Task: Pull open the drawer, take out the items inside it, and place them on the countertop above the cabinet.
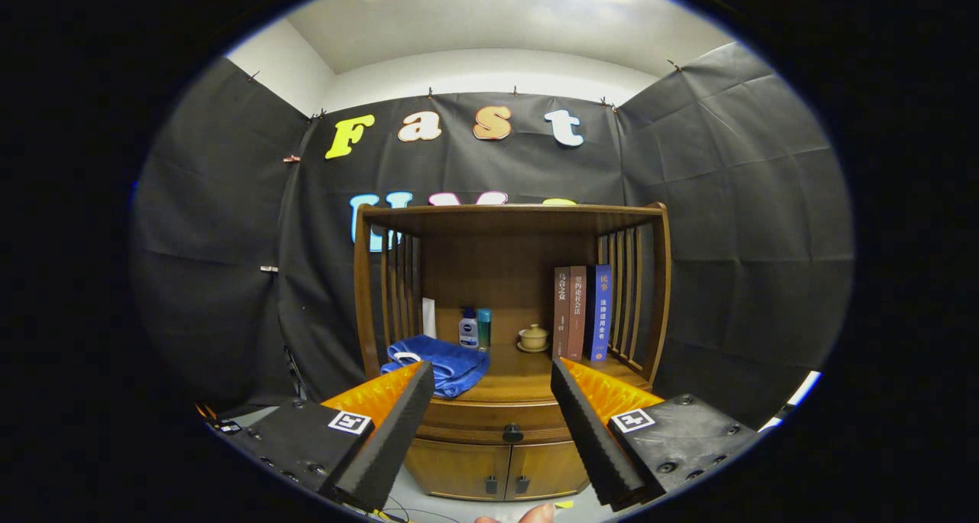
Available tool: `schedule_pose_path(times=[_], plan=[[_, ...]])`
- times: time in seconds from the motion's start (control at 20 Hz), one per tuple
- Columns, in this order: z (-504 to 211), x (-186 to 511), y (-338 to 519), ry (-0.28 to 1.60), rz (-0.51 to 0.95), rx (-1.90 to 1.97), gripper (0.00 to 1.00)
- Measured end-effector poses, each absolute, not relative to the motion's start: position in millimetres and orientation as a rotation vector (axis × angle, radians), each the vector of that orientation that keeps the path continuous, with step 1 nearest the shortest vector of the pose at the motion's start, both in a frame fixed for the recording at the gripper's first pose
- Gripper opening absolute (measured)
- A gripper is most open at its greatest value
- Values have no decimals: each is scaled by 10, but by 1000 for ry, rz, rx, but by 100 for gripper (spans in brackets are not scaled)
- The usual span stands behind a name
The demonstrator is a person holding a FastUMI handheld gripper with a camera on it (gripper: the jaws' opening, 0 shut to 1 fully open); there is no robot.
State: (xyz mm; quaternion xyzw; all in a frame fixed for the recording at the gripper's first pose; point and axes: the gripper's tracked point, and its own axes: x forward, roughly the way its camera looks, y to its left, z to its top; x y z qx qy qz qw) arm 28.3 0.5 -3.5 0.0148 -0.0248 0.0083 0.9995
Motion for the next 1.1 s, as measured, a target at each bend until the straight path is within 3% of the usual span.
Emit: schedule_pose_path(times=[1.05,1.1], plan=[[-2476,1940,-93,147,0,18,99],[-2589,2038,-147,165,-7,18,95]])
